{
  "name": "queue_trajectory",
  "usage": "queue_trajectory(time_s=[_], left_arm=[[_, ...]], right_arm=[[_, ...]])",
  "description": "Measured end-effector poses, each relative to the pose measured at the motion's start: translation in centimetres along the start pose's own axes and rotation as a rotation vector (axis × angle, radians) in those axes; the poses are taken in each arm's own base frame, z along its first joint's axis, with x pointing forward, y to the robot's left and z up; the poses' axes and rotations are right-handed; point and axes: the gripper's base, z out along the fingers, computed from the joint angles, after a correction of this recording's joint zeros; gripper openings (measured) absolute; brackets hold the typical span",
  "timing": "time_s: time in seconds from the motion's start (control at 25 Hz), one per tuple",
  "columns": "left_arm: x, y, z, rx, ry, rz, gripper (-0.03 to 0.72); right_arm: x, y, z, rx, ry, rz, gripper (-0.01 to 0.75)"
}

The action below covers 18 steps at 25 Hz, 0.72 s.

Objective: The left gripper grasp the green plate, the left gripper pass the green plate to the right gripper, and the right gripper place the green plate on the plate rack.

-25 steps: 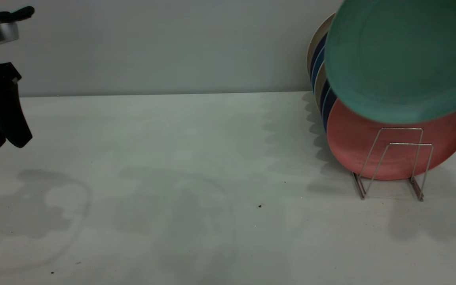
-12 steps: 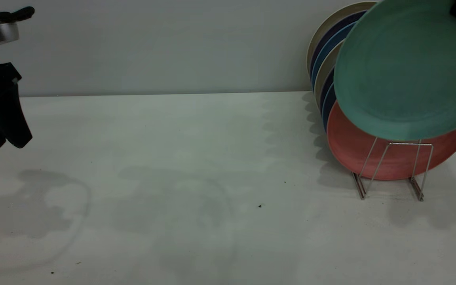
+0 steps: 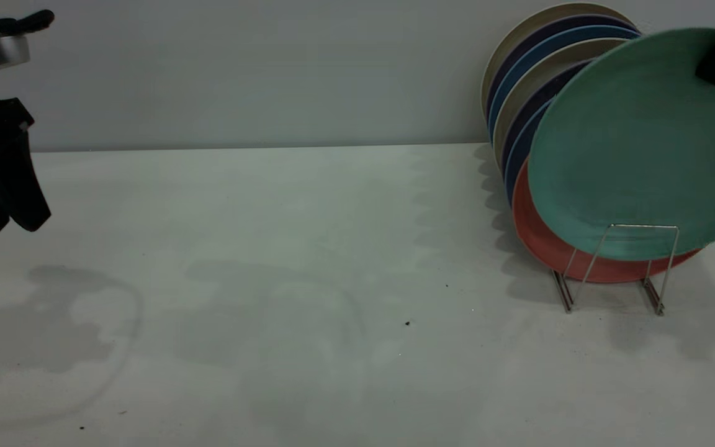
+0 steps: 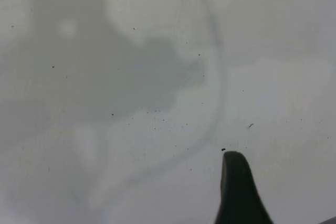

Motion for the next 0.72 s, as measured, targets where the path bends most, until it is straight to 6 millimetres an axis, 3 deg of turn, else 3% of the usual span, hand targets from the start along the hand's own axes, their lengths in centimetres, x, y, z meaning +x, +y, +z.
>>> queue_trajectory(time_s=[0.24,0.44,0.56,0.72], left_arm=[[0.0,0.0,0.0,0.000,-0.002,-0.001,0.471],[0.0,0.0,0.0,-0.001,-0.004,-0.003,0.471],[-0.1,0.0,0.0,-0.004,-0.011,-0.003,0.471],[-0.2,0.1,0.0,-0.011,-0.022,-0.005,0.471]], right_arm=[[0.2,0.7,0.8,-0.066,-0.007,0.005,0.300],[0.0,1.0,0.7,-0.109,-0.024,0.057,0.404],[-0.6,0.9,-0.6,-0.109,-0.040,0.170,0.441],[-2.0,0.2,-4.0,-0.033,-0.076,0.291,0.464]])
